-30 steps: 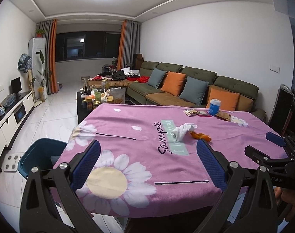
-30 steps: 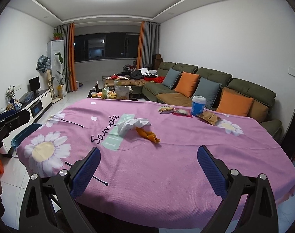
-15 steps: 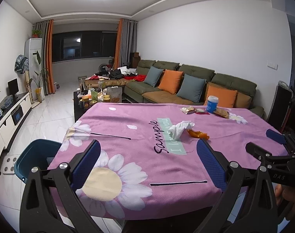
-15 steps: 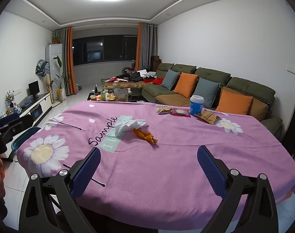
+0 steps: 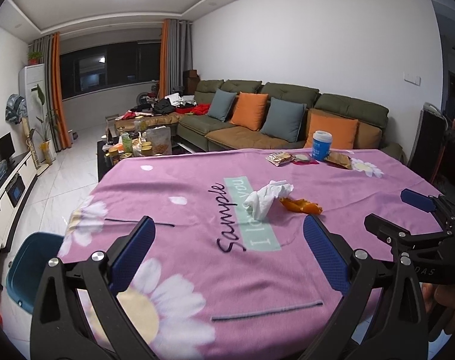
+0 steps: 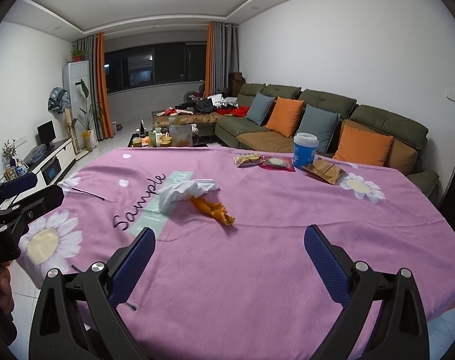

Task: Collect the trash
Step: 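Move both tools back over the table toward the white tissue and orange wrapper, then grasp the white tissue with the left tool while the right tool grasps the orange wrapper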

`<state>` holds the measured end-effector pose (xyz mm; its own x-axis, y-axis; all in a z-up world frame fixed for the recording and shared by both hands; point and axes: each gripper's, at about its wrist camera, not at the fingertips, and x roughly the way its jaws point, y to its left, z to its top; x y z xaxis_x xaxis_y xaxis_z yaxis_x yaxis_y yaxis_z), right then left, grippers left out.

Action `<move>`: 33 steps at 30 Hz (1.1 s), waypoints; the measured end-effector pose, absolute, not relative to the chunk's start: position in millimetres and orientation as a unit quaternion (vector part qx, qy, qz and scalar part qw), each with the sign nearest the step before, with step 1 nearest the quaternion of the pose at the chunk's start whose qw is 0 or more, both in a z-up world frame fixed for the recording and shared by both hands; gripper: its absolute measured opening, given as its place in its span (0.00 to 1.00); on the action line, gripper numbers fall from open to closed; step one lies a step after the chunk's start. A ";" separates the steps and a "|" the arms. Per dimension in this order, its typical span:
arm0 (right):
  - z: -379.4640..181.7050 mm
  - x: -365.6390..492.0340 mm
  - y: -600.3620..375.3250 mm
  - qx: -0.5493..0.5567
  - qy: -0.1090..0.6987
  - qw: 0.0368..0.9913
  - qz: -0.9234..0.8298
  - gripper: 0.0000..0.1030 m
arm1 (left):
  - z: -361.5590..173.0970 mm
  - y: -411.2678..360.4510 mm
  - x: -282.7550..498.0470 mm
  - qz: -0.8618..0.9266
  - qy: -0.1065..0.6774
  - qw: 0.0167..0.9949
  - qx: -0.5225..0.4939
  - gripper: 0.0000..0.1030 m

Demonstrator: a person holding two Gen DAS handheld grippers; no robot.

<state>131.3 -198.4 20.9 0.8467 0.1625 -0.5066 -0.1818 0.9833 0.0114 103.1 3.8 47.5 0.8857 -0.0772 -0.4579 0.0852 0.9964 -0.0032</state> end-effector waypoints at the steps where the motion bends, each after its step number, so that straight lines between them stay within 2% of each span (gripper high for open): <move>1: 19.0 138.2 -198.9 -0.017 0.267 0.959 0.090 0.93 | 46.2 1.3 109.5 -0.043 0.238 0.970 0.009 0.94; 17: -11.7 215.7 -204.2 0.002 0.333 0.938 0.099 0.92 | 2.5 -28.8 238.8 -0.081 0.321 0.943 0.031 0.94; 25: -22.0 236.7 -201.3 0.007 0.360 0.926 0.114 0.89 | -20.0 -43.3 273.8 -0.093 0.373 0.921 0.055 0.94; 33: -26.1 249.4 -199.6 0.012 0.376 0.917 0.131 0.85 | -28.9 -51.7 295.8 -0.096 0.391 0.913 0.067 0.94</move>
<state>249.4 -199.6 -26.1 0.6833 0.2500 -0.6860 -0.2323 0.9652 0.1204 295.8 -51.7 -28.9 0.6762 -0.1220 -0.7265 0.2268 0.9728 0.0478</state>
